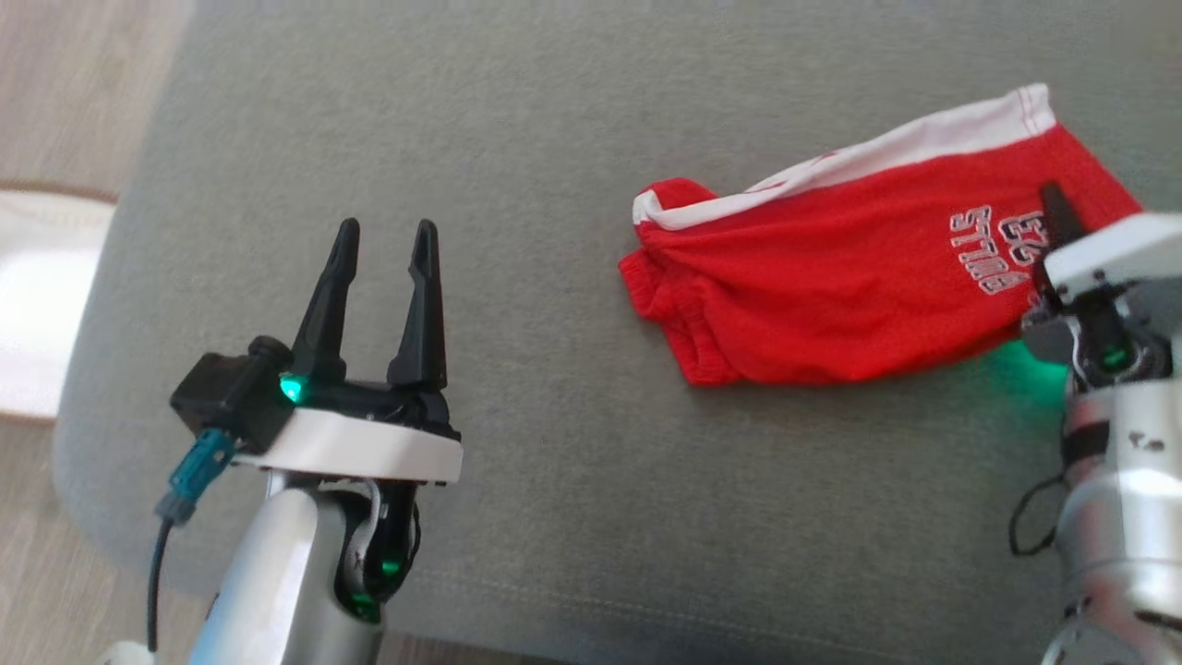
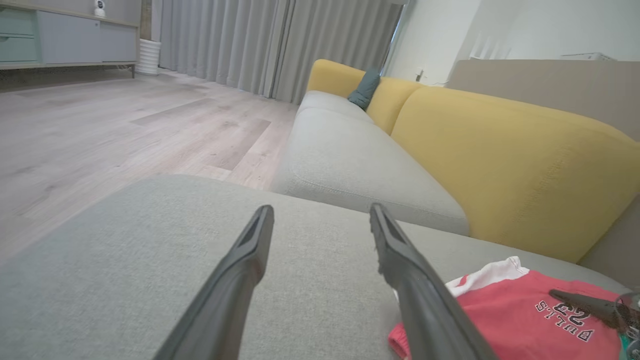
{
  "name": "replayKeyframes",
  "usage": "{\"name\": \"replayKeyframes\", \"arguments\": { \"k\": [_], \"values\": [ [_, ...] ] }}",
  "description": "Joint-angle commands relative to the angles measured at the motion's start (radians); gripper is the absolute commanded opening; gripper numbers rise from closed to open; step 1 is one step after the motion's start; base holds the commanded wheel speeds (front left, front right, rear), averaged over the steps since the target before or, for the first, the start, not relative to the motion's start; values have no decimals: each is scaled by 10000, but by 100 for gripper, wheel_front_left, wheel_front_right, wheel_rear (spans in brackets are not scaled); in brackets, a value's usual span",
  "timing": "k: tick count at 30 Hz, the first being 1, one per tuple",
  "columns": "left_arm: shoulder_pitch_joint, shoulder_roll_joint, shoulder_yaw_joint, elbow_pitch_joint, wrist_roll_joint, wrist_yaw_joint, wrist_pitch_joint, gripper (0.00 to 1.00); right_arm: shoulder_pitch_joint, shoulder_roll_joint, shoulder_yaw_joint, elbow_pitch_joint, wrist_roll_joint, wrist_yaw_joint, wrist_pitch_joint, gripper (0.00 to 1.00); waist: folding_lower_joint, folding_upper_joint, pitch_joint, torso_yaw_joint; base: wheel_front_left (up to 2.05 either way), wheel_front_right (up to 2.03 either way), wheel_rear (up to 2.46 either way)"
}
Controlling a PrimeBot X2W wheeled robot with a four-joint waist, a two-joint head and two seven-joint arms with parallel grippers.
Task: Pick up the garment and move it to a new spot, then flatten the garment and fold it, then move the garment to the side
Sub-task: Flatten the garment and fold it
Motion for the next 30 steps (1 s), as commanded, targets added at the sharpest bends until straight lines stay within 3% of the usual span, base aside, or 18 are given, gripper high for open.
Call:
{"name": "replayKeyframes", "arguments": {
  "k": [1, 15, 30],
  "values": [
    [-71, 85, 439, -254, 149, -94, -55, 100, 155, 150, 296, -431, 429, -7, -287, 0, 0, 0, -403, -482, 0, 0, 0],
    [679, 85, 810, -82, 423, -226, -55, 100, 2752, 153, 1745, -515, 3135, -7, -2102, 0, 0, 0, -1587, -1522, 0, 0, 0],
    [897, 85, 701, 34, 444, -271, -55, 100, 2387, 154, 4025, -1206, 3928, -7, -3804, 0, 0, 0, -1896, -1218, 0, 0, 0]
  ]
}}
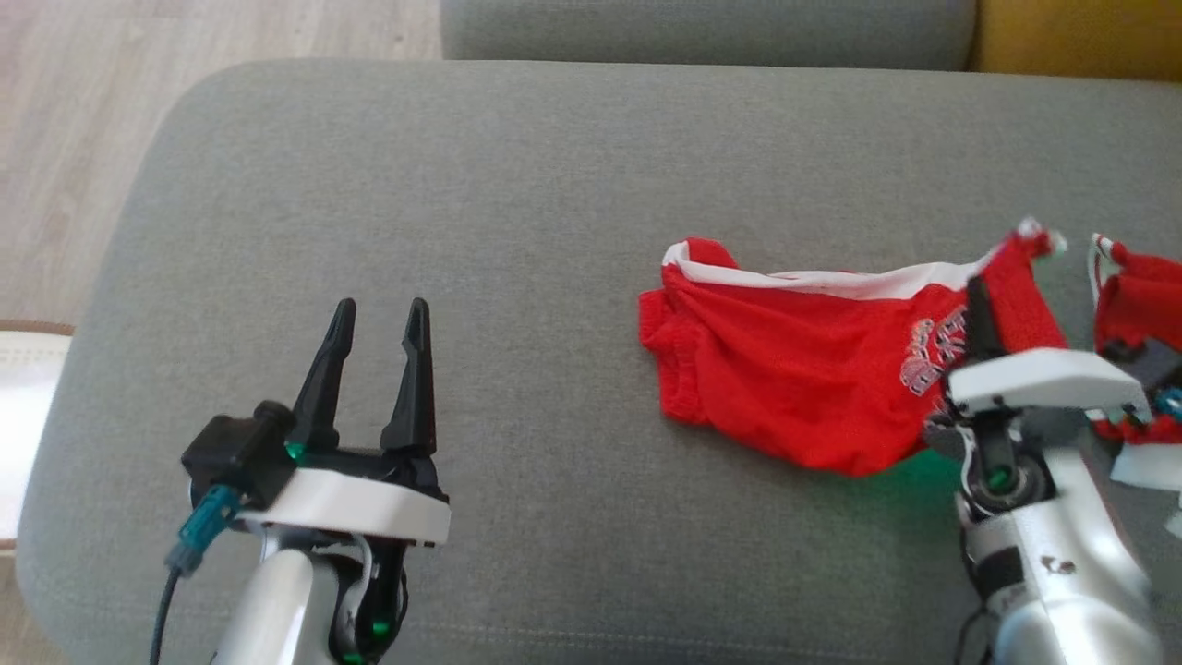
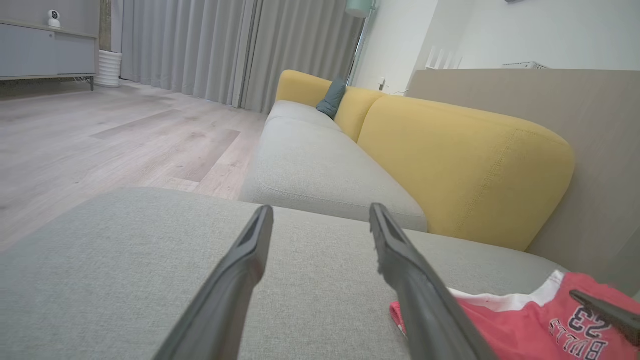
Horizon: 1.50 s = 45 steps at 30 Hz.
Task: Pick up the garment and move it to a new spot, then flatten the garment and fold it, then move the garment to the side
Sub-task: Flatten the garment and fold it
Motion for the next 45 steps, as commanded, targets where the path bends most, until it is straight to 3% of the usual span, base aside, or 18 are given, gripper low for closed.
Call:
{"name": "replayKeyframes", "arguments": {
  "k": [1, 11, 20, 21, 22, 23, 35, 40, 45],
  "values": [
    [-166, 74, 348, -286, 70, -15, -55, 100, -496, 18, 464, -431, 156, -7, -159, 0, 0, 0, -63, 110, 0, 0, 0],
    [32, 74, 296, -172, 2, 21, -55, 100, -526, 18, 3139, -766, 1459, -7, -800, 0, 0, 0, -295, 817, 0, 0, 0],
    [182, 74, 280, -110, -60, 52, -55, 100, -629, 18, 5202, -107, 2209, -7, -1327, 0, 0, 0, -270, 1365, 0, 0, 0],
    [188, 74, 282, -102, -68, 58, -55, 100, -651, 18, 5426, -34, 2264, -7, -1350, 16, 0, 0, -264, 1388, 0, 0, 0],
    [194, 74, 281, -98, -78, 69, -55, 100, -666, 18, 5641, 77, 2293, -7, -1384, 91, 0, 0, -258, 1405, 0, 0, 0],
    [201, 74, 279, -95, -87, 76, -55, 100, -689, 18, 5872, 193, 2312, -7, -1397, 100, 0, 0, -249, 1416, 0, 0, 0],
    [141, 74, 243, -93, -208, 182, -55, 100, -888, 18, 8162, 855, 2968, -7, -1283, 100, 0, 0, -158, 1237, 0, 0, 0],
    [165, 74, 346, -113, -196, 173, -55, 100, -1231, 18, 8889, 836, 3281, -7, -1370, 100, 0, 0, -91, 773, 0, 0, 0],
    [66, 74, 546, -223, -155, 156, -55, 100, -1778, 17, 9261, 947, 2595, -7, -1981, 100, 0, 0, -144, 134, 0, 0, 0]
  ]
}}
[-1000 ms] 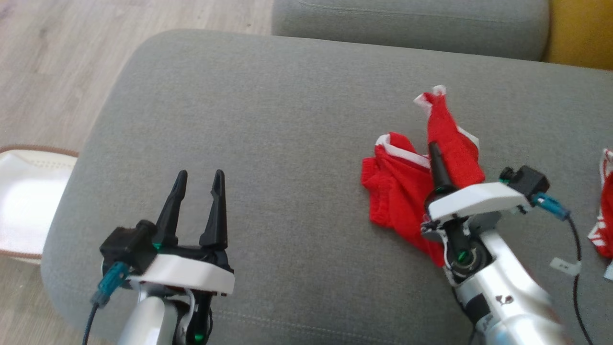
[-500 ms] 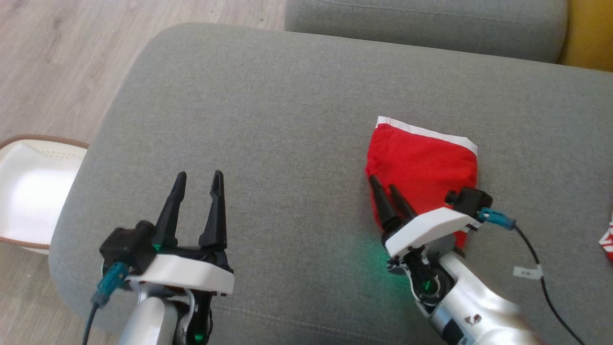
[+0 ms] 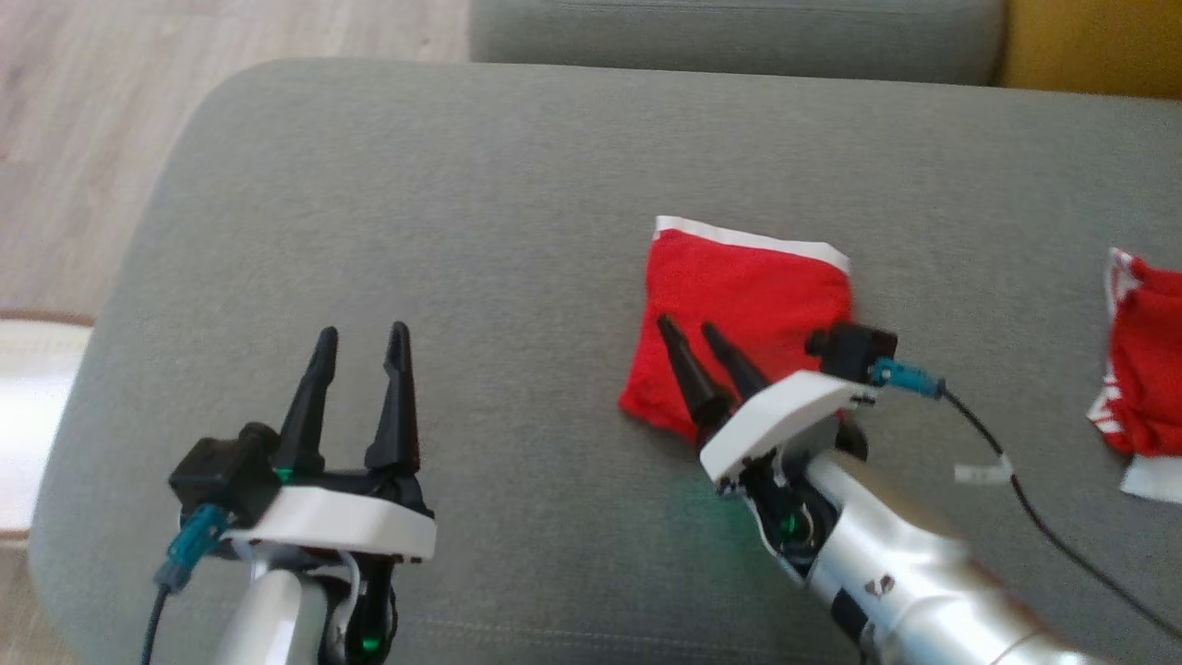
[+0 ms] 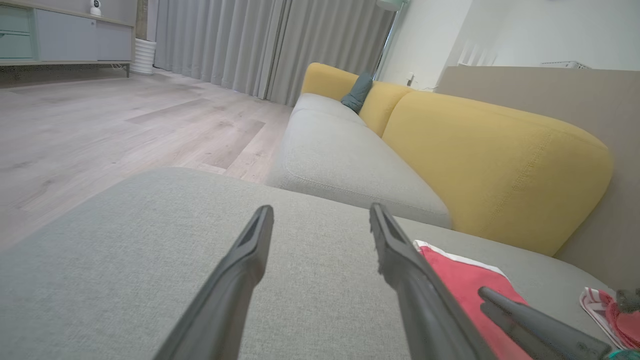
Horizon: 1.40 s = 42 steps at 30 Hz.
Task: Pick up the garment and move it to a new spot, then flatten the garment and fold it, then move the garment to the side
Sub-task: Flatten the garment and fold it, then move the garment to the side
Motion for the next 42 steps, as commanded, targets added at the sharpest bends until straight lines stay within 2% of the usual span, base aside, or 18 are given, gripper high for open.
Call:
{"name": "replayKeyframes", "arguments": {
  "k": [1, 5, 9, 13, 16, 21, 28, 36, 42],
  "values": [
    [-317, 68, 378, -424, 54, -10, -55, 100, -443, 42, 46, -146, -317, -7, -216, 100, 0, 0, -53, -351, 0, 0, 0],
    [-383, 68, 494, -578, 56, -19, -55, 100, -837, -388, -395, -195, -1526, -7, -403, 100, 0, 0, -136, -916, 0, 0, 0],
    [-461, 68, 562, -763, 17, 4, -55, 100, -712, -1092, -1925, -1077, -3374, -7, -416, 100, 0, 0, -193, -1377, 0, 0, 0],
    [-575, 68, 567, -927, -67, 29, -55, 100, 254, -1409, -3518, -2226, -5256, -7, -418, 100, 0, 0, -233, -1671, 0, 0, 0],
    [-589, 68, 550, -995, -79, 44, -55, 100, 1193, -1366, -4562, -3022, -6504, -7, -419, 100, 0, 0, -289, -1838, 0, 0, 0],
    [-497, 68, 434, -1009, -111, 8, -55, 100, 2717, -731, -6123, -4020, -7867, -7, -420, 100, 0, 0, -352, -1988, 0, 0, 0],
    [-367, 68, 260, -887, -106, -75, -55, 100, 3821, -88, -6876, -4694, -8863, -7, -420, 100, 0, 0, -365, -2043, 0, 0, 0],
    [-441, 68, 65, -841, -101, -133, -55, 100, 3970, 44, -7158, -4935, -9045, -7, -345, 100, 0, 0, -189, -1876, 0, 0, 0],
    [-613, 68, -219, -740, 10, -226, -55, 100, 3743, 57, -6971, -4730, -9077, -7, -31, 100, 0, 0, 221, -1531, 0, 0, 0]
  ]
}}
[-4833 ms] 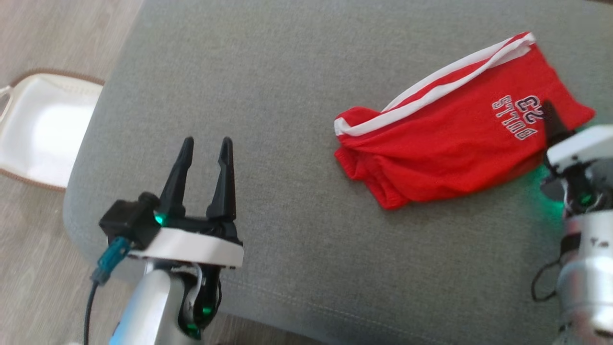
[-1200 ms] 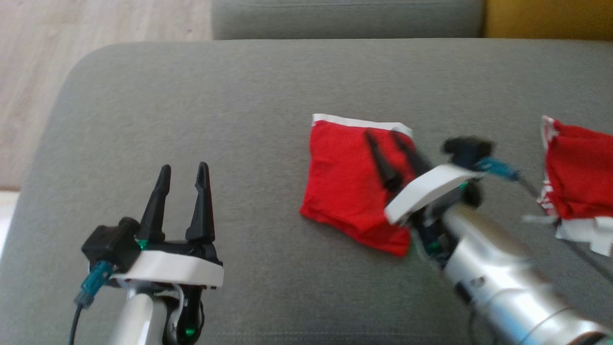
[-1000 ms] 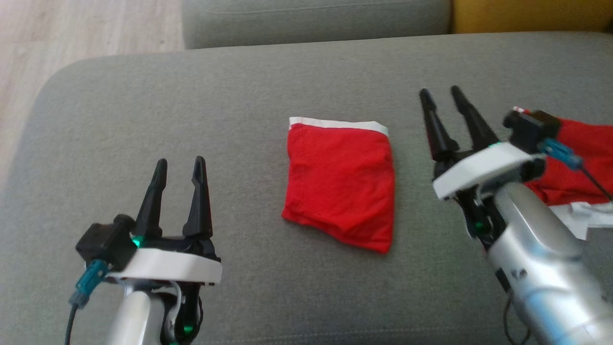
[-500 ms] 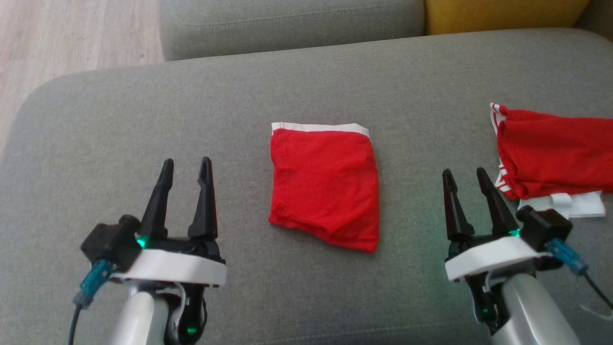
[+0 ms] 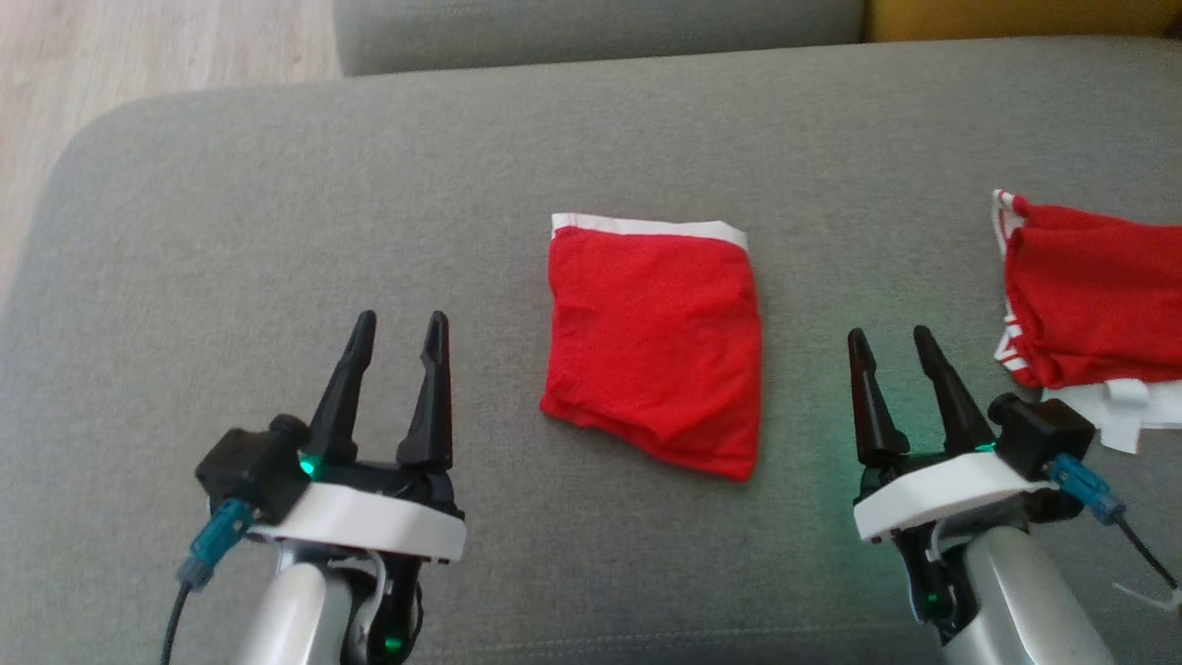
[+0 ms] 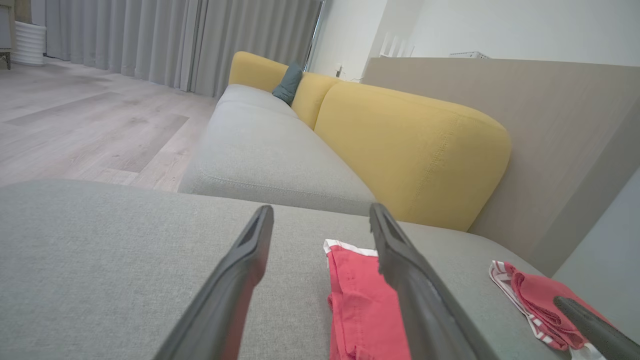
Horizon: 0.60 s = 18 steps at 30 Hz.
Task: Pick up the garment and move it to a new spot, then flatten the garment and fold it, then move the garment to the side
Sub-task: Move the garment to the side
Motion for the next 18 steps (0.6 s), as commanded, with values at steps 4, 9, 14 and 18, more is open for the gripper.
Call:
{"name": "replayKeyframes", "arguments": {
  "k": [4, 9, 14, 18],
  "values": [
    [-655, 58, 138, -167, 94, -71, -53, 100, -586, 56, 479, 293, 606, -7, 375, 100, 0, 0, 377, 423, 0, 0, 0],
    [-778, 58, -85, -19, 147, -124, -53, 100, -1074, 57, 1010, 1028, 1115, -7, 506, 100, 0, 0, 619, 795, 0, 0, 0],
    [-898, 58, -186, 50, 45, -106, -53, 100, -1746, 57, 1282, 2215, 1293, -7, 875, 100, 0, 0, 795, 1145, 0, 0, 0],
    [-981, 58, -256, 37, 42, -88, -53, 100, -2431, 58, 1334, 3373, 1613, -7, 1012, 100, 0, 0, 975, 1382, 0, 0, 0]
  ]
}}
